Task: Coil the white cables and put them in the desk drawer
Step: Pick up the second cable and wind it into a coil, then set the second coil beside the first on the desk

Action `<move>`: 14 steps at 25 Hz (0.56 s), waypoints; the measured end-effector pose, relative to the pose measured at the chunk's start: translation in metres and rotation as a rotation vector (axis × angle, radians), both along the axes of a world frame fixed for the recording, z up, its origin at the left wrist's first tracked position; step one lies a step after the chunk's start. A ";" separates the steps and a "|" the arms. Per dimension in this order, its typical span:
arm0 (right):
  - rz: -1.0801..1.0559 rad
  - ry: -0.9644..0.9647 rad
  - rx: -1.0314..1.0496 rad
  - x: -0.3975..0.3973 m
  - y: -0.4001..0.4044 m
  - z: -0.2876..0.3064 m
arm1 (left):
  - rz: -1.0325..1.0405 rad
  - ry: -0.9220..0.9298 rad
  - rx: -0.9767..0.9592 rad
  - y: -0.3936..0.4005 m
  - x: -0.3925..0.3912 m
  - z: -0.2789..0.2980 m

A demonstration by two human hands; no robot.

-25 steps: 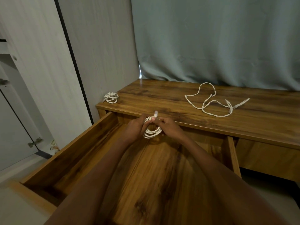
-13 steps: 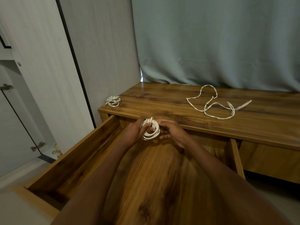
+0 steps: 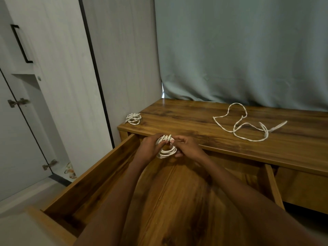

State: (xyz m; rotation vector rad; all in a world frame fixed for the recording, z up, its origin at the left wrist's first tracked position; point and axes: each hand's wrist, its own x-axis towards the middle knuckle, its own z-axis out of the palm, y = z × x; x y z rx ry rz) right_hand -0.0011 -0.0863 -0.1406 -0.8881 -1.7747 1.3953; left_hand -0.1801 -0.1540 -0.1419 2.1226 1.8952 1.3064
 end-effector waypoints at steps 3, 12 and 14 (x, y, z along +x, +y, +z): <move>0.065 -0.019 -0.179 -0.019 0.010 0.010 | 0.063 -0.012 -0.028 -0.002 -0.016 0.005; -0.143 -0.088 -0.046 -0.081 0.053 0.034 | 0.258 -0.377 -0.056 0.001 -0.048 0.015; -0.239 -0.010 -0.105 -0.097 0.074 0.037 | 0.299 -0.377 -0.008 0.002 -0.053 0.014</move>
